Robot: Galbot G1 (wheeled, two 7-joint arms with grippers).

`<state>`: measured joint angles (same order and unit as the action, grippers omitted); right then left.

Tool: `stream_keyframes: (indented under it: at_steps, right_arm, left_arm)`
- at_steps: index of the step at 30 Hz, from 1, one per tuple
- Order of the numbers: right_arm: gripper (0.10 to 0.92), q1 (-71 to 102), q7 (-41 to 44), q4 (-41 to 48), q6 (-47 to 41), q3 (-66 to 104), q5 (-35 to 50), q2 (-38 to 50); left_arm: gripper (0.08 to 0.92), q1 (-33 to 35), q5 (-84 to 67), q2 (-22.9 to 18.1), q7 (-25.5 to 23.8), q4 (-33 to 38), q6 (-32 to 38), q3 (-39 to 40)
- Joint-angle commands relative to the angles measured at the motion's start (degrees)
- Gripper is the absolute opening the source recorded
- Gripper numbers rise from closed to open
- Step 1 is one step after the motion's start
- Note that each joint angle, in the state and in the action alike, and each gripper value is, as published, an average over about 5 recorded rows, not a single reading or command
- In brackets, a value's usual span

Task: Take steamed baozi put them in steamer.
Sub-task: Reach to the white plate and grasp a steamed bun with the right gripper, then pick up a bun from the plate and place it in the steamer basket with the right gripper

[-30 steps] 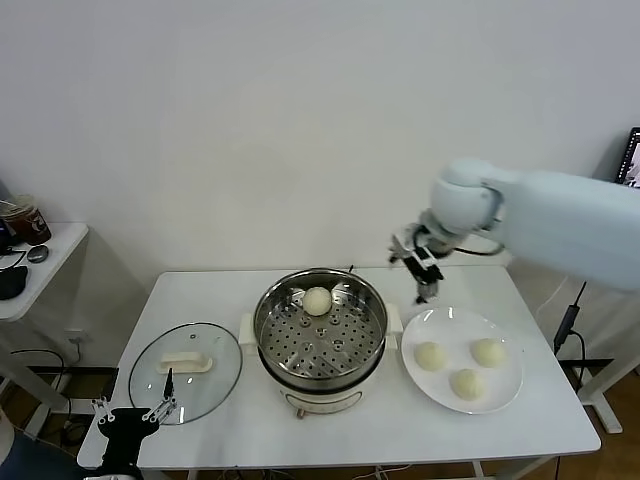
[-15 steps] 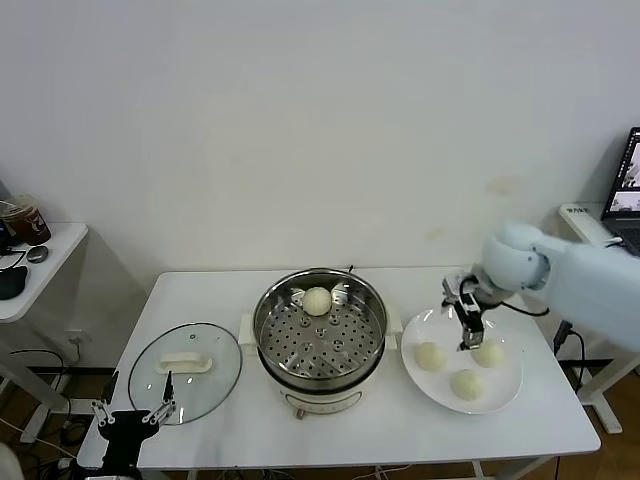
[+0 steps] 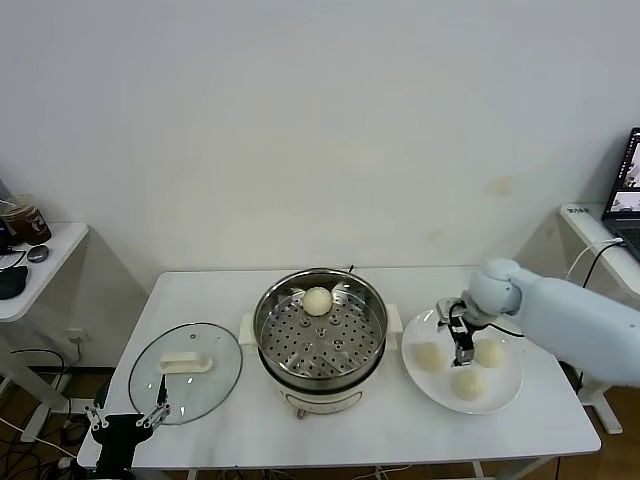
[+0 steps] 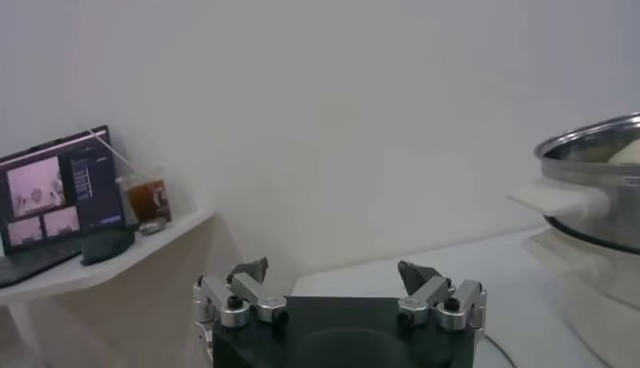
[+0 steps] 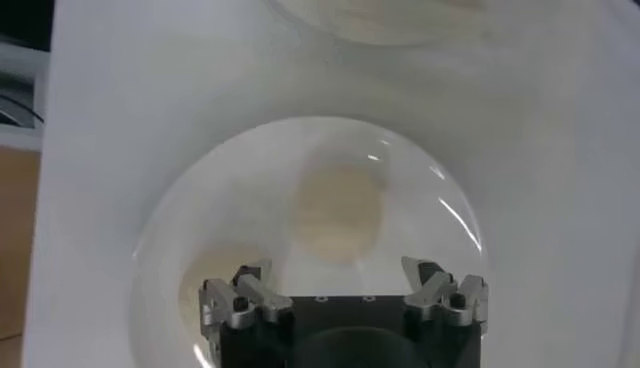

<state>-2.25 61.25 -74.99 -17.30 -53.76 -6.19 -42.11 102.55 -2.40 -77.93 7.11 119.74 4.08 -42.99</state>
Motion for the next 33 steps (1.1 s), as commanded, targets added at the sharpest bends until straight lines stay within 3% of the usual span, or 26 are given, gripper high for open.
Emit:
stream_keyframes:
  at_steps: [1,8,16,21,27,33]
  right_arm:
    - [0.823,5.06,-0.56,5.12,1.44,3.66,-2.39,-3.79]
    - [0.799,5.58,-0.69,6.17,1.29,4.40,-3.12,-4.98]
    - [0.598,4.57,0.41,5.36,1.02,4.56,-2.83,-4.77]
    - [0.517,3.28,1.40,4.58,0.85,4.36,-2.25,-4.33]
    - [0.468,-2.91,2.44,1.03,0.55,2.90,0.95,-0.54]
    - [0.476,-19.27,3.31,-5.83,-2.69,-5.95,11.54,5.10]
  left_arm:
    - [0.823,0.05,0.04,0.01,0.05,-0.07,-0.16,-0.11]
    - [0.823,-0.05,0.01,0.03,0.07,-0.24,-0.03,-0.27]
    - [0.823,-0.14,-0.01,0.03,0.12,-0.30,0.20,-0.25]
    - [0.823,-0.20,-0.08,0.08,0.11,-0.10,0.26,-0.28]
    - [0.823,-0.34,-0.13,0.14,0.09,0.03,0.28,-0.16]
    - [0.823,-1.20,-0.26,0.44,-0.02,-0.10,0.14,0.60]
